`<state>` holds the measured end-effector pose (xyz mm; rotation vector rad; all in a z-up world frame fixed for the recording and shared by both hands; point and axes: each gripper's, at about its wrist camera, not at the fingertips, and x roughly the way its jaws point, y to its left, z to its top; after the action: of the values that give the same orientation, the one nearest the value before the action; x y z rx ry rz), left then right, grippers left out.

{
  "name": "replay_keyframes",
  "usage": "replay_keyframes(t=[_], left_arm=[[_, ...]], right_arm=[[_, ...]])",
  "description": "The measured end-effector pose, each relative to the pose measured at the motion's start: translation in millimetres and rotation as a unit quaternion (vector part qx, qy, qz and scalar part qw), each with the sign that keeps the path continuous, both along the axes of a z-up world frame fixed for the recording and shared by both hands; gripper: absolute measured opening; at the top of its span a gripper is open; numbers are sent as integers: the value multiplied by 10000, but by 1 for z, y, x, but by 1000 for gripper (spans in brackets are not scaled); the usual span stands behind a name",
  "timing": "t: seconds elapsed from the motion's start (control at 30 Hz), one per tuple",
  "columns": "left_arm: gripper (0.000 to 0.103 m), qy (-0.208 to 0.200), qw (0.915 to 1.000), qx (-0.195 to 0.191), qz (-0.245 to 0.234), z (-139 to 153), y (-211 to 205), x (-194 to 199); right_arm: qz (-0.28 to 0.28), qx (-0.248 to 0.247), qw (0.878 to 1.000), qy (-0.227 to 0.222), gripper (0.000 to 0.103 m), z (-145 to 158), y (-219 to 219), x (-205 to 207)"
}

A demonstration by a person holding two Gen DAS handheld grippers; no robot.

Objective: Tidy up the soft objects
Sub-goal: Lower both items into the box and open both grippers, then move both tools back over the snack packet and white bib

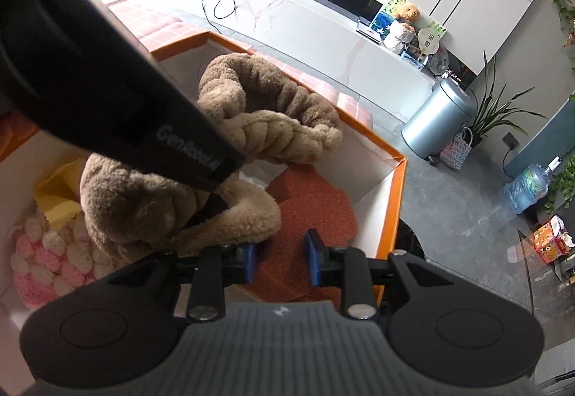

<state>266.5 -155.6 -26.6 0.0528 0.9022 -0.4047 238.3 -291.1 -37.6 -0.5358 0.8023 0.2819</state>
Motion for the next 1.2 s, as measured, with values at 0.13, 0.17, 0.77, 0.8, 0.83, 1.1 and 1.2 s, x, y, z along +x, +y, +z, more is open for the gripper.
replay_keyframes(t=[0.13, 0.17, 0.77, 0.8, 0.83, 1.1, 1.2], left_arm=[[61, -70, 10000, -50, 19, 3, 3, -3], [67, -138, 9999, -79, 30, 5, 5, -3], [72, -821, 9963, -247, 14, 53, 28, -45], [72, -866, 9958, -291, 35, 55, 32, -49], [72, -925, 9951, -331, 58, 58, 36, -54], [72, -1331, 9885, -625, 356, 74, 77, -94], [72, -1451, 9860, -651, 502, 79, 94, -107]], right_arm=[[61, -102, 9999, -22, 42, -1, -1, 2], [97, -131, 9999, -20, 42, -1, -1, 1], [-177, 336, 9980, -501, 58, 41, 1, -45], [-190, 391, 9975, -564, 59, 44, 3, -50], [-203, 468, 9967, -630, 59, 47, 5, -55], [-287, 1349, 9857, -966, 64, 75, 31, -96], [-266, 1493, 9822, -1107, 68, 78, 48, -110]])
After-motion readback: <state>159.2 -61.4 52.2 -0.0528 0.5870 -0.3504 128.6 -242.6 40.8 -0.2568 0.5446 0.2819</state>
